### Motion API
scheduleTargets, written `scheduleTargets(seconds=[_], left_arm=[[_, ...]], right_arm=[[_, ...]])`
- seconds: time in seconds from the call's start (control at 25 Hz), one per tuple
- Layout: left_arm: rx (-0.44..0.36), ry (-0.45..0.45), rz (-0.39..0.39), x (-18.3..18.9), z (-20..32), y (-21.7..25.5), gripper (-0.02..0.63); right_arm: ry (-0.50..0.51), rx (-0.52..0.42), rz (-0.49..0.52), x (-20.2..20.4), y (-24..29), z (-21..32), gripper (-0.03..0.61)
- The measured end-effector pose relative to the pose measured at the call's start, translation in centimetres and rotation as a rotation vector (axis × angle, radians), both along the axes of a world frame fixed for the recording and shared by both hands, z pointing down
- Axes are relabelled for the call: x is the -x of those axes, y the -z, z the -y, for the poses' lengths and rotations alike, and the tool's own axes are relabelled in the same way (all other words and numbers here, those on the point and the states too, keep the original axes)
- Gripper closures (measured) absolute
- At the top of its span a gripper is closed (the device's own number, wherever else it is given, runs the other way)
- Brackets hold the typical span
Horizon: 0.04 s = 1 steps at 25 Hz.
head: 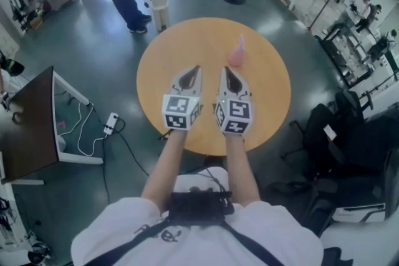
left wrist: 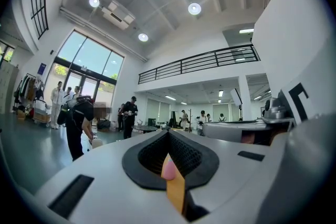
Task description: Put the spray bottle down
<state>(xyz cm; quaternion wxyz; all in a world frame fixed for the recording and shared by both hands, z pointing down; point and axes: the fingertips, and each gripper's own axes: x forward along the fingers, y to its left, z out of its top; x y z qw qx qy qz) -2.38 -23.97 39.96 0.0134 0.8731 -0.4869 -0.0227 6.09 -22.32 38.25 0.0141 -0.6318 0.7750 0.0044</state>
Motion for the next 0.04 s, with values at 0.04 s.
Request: scheduleTargets(seconds=[0.04], left_arm=[[0.0, -0.003, -0.001, -0.21, 0.09, 0.03, 0.601]], right_arm=[[-0.004, 0.004, -0.002, -0.19, -0.04, 0.07, 0.565]])
